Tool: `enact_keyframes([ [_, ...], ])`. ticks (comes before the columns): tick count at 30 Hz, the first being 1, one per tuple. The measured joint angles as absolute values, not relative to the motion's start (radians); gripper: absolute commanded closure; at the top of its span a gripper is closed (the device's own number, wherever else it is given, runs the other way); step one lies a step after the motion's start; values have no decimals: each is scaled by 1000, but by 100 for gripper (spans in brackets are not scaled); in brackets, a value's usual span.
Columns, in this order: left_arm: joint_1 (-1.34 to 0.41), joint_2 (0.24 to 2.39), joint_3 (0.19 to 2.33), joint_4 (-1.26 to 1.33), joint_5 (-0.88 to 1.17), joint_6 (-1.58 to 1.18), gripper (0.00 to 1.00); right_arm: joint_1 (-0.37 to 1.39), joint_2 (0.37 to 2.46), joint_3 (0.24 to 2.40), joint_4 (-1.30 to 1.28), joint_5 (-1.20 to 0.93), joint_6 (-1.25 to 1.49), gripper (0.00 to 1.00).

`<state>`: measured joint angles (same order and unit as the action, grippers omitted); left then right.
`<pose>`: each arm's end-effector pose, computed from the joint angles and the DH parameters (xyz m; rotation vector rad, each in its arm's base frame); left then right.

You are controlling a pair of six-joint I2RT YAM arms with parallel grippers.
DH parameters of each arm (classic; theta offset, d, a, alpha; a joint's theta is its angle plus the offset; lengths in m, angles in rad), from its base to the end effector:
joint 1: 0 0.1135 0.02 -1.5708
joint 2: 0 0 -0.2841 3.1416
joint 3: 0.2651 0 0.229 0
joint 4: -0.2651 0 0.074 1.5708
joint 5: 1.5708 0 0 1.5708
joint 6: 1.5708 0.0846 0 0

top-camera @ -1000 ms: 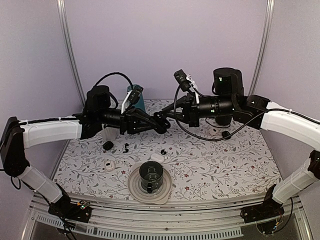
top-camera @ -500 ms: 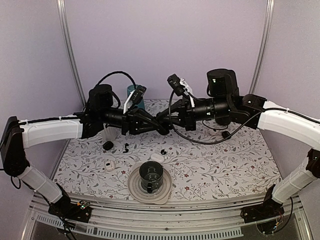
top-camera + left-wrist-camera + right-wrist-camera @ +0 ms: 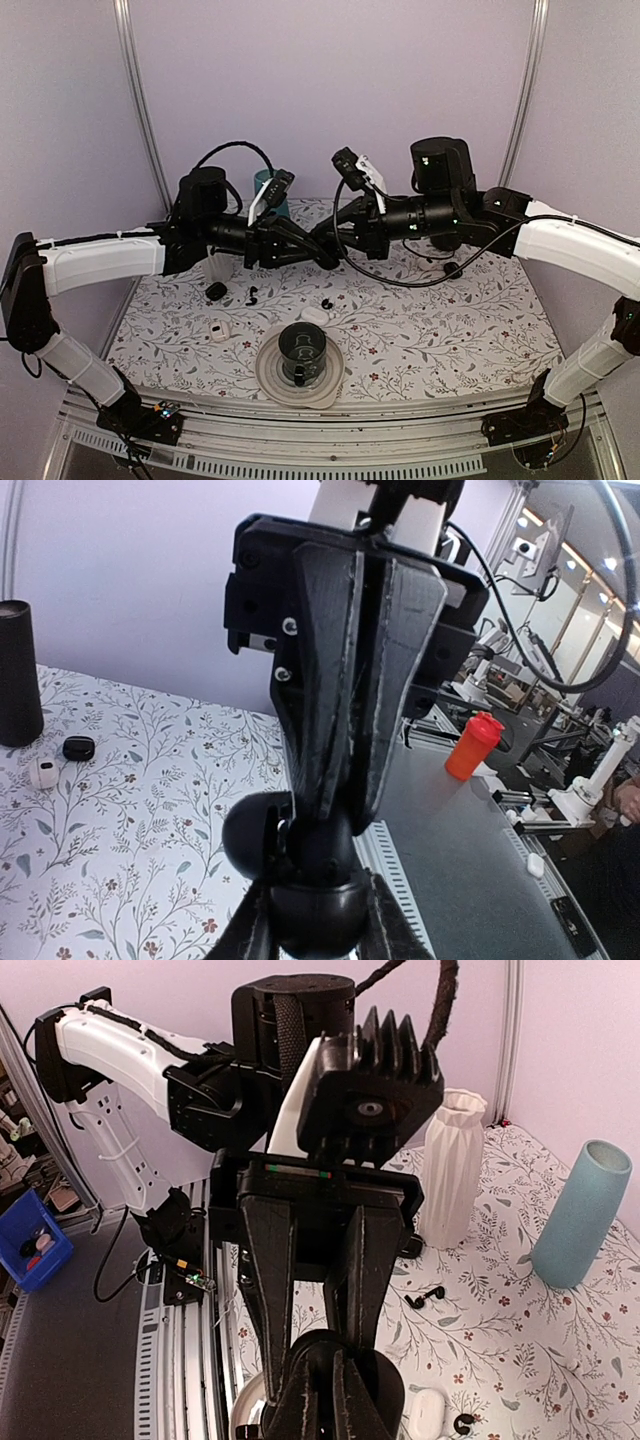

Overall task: Insert the wireless bluetooth earbuds into the charging case
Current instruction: Insert the left earbud into the left side groove of the charging case.

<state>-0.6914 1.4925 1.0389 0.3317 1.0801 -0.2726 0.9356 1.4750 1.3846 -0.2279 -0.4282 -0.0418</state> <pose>0.2111 -0.2716 0.3400 1.2239 1.4614 -1.5853 0.1863 0.3120 0.3889 -1.1952 1.5896 0.9994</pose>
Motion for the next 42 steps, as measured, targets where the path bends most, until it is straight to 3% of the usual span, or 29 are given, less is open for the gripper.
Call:
enact_keyframes([
  [21,-691,1464,1039,323,1015,-262,100,946,1509,1426,-254,-425,-46,96],
  [32,-689,1414,1000,343,970,-265,100,960,1519,1448,-256,-371,-46,75],
  [42,-681,1401,979,408,933,-280,100,969,1503,1447,-253,-348,-39,73],
])
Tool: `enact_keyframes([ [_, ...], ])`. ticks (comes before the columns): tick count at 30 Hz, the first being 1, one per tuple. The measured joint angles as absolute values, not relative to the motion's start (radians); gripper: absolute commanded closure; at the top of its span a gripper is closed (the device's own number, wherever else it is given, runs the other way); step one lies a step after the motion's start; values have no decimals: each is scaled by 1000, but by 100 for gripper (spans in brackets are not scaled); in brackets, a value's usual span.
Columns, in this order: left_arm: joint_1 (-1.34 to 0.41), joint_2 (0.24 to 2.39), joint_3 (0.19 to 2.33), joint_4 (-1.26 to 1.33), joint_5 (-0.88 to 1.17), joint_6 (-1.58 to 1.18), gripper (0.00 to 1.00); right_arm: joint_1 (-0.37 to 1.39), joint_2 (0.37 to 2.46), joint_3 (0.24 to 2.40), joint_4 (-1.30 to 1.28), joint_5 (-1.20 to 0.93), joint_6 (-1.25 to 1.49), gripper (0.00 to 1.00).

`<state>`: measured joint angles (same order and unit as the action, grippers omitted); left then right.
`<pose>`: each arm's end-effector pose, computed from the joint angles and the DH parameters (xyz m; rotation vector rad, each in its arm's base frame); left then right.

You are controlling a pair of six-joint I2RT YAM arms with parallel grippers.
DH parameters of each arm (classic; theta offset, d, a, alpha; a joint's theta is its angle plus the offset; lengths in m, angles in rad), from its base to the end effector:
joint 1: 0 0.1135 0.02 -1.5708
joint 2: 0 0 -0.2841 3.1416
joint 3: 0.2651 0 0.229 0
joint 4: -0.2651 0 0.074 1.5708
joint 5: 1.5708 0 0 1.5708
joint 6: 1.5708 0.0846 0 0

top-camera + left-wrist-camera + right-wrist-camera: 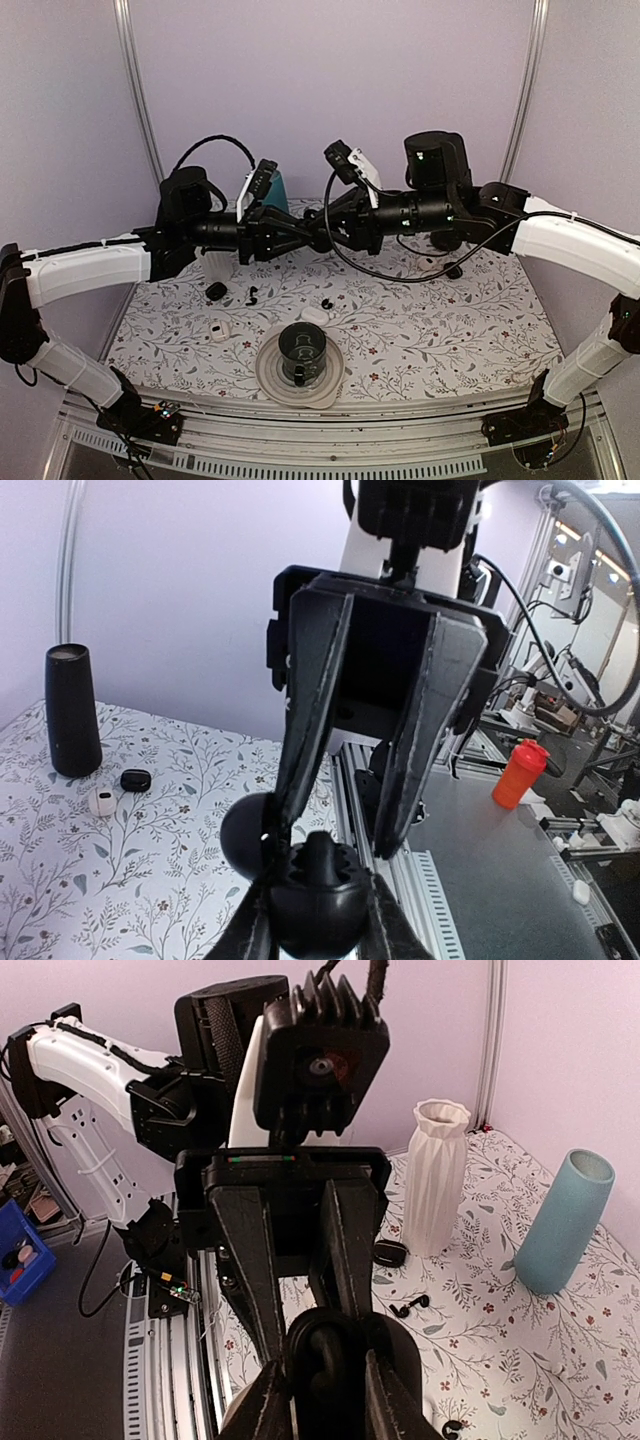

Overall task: Insert the wireless bluetooth earbuds into the charging case
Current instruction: Insert the left earbud into the left side groove of the charging case, then adjust the right earbud at the center of the board.

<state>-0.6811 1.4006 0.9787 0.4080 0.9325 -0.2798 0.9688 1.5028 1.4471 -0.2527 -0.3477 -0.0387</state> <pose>0.2077 -0.2558 0.3560 1.0990 1.4121 -1.4458 0.1863 0.3221 0.3979 -1.1665 1.5951 0.9502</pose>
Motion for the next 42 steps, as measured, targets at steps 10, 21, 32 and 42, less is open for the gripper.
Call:
enact_keyframes([
  [10,-678,1400,969,432,926,-289,100,969,1445,1425,-208,-316,-1,89],
  [21,-678,1400,969,433,925,-292,100,969,1455,1426,-203,-351,15,96],
  [32,-673,1398,967,430,924,-296,100,968,1494,1430,-218,-354,15,97],
  [42,-672,1393,966,432,920,-296,100,969,1519,1461,-246,-404,14,97],
])
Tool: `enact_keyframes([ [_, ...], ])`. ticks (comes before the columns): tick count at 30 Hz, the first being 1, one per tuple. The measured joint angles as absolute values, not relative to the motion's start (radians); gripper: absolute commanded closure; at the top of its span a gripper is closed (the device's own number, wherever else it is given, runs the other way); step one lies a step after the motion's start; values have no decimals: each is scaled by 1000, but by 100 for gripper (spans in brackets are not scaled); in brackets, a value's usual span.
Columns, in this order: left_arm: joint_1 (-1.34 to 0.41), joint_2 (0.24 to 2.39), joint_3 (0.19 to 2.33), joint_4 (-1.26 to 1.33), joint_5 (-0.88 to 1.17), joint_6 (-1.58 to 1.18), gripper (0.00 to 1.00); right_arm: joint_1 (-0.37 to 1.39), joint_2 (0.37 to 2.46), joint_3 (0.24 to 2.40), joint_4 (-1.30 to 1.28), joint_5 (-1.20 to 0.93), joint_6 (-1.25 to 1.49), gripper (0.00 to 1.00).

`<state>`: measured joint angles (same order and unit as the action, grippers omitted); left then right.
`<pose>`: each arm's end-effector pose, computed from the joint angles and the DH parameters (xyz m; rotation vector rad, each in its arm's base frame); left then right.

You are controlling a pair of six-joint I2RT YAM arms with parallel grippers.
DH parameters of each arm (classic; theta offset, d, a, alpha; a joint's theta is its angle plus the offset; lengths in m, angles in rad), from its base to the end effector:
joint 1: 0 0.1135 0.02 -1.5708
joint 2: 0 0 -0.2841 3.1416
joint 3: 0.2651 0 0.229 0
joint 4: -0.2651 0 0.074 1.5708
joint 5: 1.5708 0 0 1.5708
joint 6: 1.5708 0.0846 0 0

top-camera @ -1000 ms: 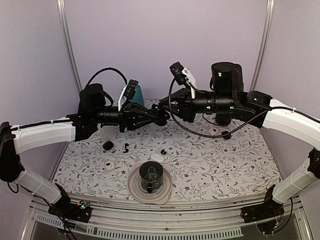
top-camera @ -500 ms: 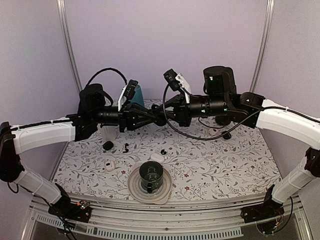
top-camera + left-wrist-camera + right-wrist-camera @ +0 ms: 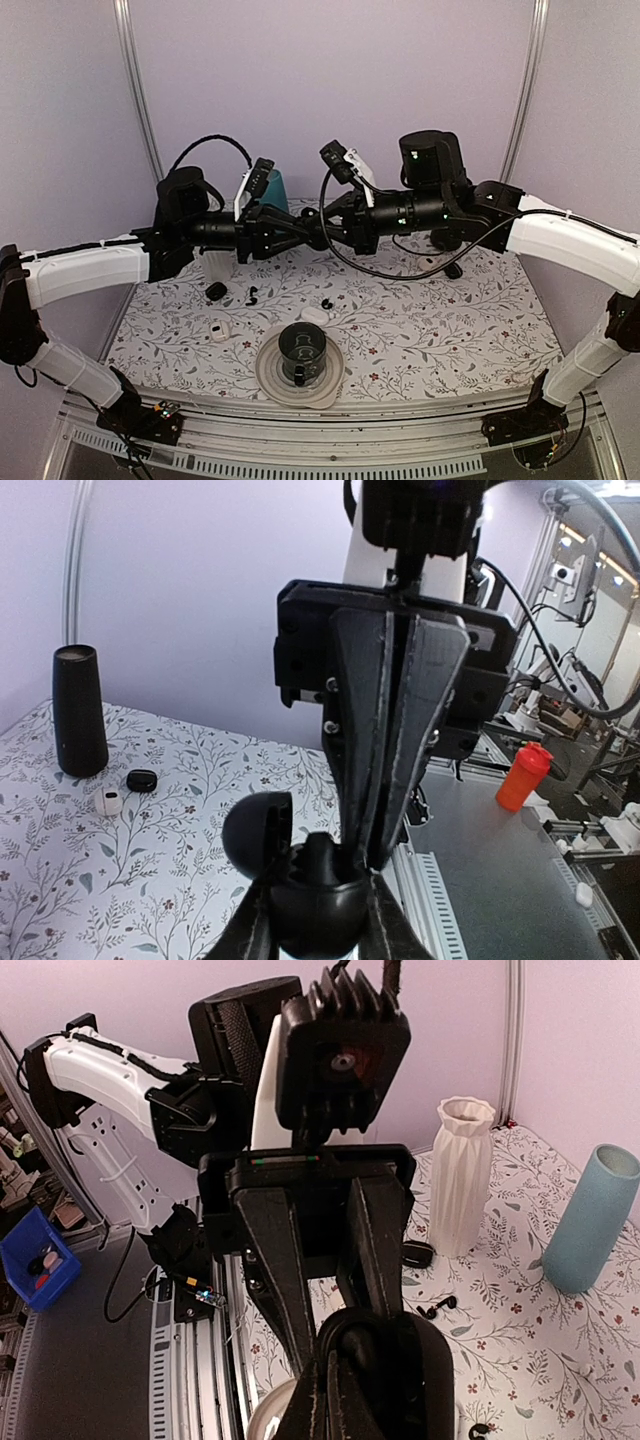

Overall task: Insert the wireless bluetooth earbuds into the charging case
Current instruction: Adjust the right earbud at the center of the board.

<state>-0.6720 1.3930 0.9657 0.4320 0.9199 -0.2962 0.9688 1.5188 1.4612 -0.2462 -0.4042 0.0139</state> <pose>0.2093 -0.2525 0.3567 1.0725 1.4116 -1.4380 0.1845 0.3272 0.3990 -1.1659 1.6098 1.0362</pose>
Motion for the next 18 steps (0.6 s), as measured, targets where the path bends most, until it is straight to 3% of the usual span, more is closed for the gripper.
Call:
enact_keyframes([
  [18,-661,1390,956,432,895,-299,100,974,1532,1484,-273,-397,14,96],
])
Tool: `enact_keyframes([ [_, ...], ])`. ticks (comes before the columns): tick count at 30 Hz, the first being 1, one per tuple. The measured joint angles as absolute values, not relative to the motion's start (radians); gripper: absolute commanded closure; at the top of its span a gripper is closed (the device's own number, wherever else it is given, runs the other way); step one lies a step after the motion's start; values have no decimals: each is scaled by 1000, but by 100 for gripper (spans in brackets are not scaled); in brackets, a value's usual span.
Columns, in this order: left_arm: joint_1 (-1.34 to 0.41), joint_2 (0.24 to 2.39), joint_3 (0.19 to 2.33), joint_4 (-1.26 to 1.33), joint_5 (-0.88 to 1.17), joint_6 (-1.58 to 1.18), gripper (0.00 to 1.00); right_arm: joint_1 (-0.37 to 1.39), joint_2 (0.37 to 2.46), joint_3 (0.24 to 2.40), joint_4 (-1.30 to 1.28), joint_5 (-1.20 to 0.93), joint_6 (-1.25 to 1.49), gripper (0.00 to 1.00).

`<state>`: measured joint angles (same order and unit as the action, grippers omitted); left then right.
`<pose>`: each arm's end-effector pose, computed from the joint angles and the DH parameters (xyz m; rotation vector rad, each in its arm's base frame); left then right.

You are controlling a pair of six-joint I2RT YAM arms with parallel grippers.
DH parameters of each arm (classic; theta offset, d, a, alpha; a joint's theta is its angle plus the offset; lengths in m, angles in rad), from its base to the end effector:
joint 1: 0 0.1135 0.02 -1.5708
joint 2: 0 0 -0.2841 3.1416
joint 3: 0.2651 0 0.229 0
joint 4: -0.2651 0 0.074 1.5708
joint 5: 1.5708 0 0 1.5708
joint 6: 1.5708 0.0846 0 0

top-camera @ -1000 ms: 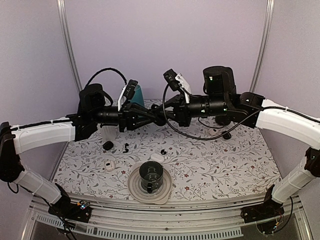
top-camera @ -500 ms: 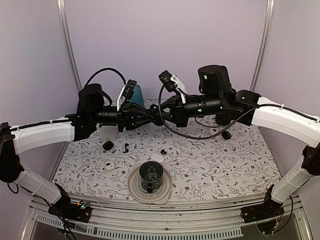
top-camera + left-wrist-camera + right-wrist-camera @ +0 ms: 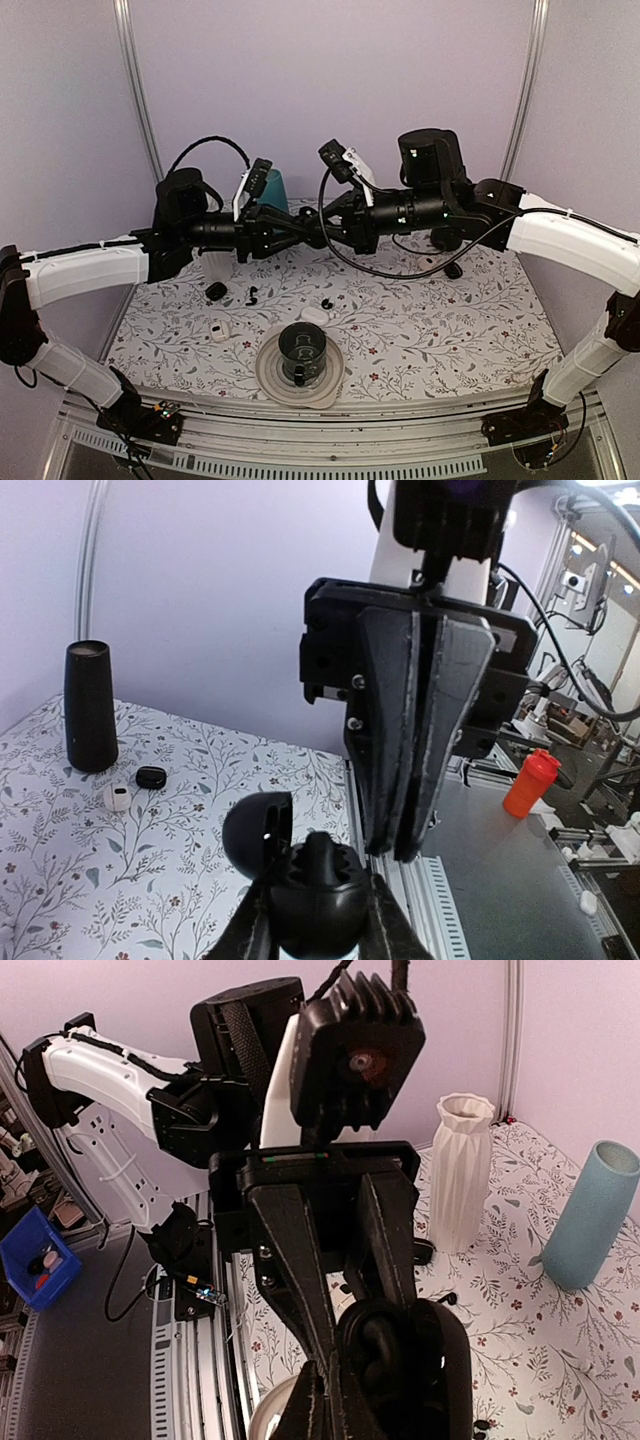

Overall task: Insert the wireless bluetooth earbuds into the charging case
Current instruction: Adjust the right earbud at the center of the board.

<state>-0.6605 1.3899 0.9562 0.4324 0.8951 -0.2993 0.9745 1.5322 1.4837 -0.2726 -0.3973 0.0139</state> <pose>0.2134 -0.2494 0.3544 1.0395 1.4327 -1.4156 0.1846 0.3303 0.3986 -1.1726 1.6271 1.0308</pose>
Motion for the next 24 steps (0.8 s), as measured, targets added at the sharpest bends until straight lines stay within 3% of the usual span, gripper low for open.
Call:
enact_keyframes([
  [7,-651,1385,948,448,855,-308,100,976,1489,1478,-268,-423,14,95],
  [12,-638,1360,920,452,809,-317,100,963,1432,1442,-259,-415,16,86],
  [19,-601,1298,866,484,730,-345,100,886,1369,1324,-228,-382,48,65],
  [24,-586,1261,839,507,676,-360,100,838,1389,1248,-206,-357,78,58],
])
